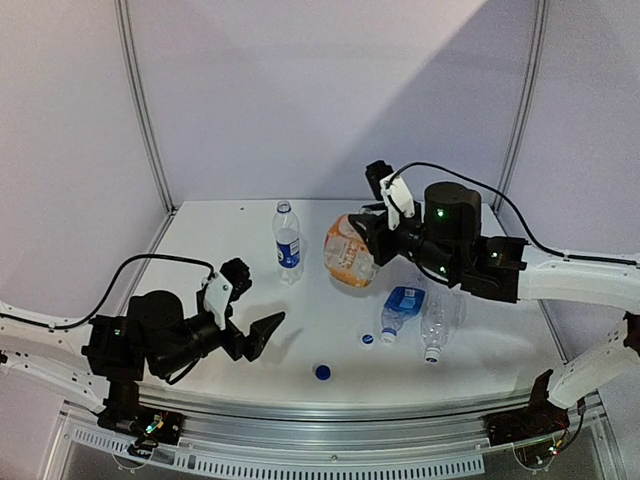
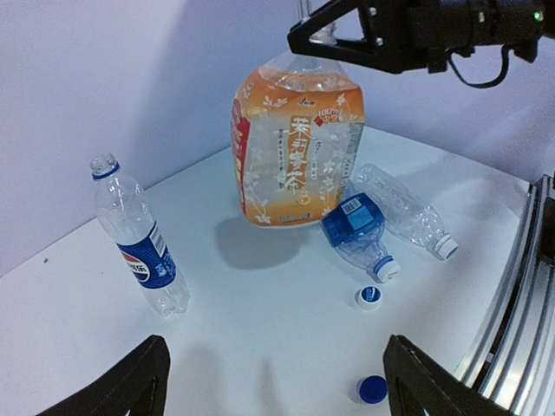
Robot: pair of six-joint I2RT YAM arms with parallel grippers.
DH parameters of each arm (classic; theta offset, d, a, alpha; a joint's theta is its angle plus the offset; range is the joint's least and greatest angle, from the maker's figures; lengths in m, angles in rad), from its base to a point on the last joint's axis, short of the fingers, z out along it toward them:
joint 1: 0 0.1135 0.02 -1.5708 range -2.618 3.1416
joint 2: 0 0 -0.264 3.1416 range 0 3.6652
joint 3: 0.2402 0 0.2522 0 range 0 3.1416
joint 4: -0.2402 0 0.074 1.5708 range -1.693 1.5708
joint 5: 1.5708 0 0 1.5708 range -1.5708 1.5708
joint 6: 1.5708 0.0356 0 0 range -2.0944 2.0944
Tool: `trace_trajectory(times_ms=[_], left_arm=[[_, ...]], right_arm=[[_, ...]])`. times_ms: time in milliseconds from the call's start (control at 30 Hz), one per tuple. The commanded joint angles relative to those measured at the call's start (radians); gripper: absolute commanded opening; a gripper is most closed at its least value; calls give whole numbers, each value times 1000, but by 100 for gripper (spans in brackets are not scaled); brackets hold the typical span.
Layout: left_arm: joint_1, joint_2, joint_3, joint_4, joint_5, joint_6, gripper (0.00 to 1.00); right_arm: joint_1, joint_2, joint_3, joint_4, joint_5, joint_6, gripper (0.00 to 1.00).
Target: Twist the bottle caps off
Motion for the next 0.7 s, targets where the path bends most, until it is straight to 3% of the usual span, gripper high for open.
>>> trace_trajectory(times_ms=[0,267,667], left_arm=[[10,-41,-28,3,-40,-24,87],[10,-94,-44,2,-63,-32,87],[10,-127,-55,1,-61,-39,87]], right_arm=[[-36,113,76,104,43,22,0],[-76,399,321,50,90,-4,0],[-155,565,434,17,52,80,0]])
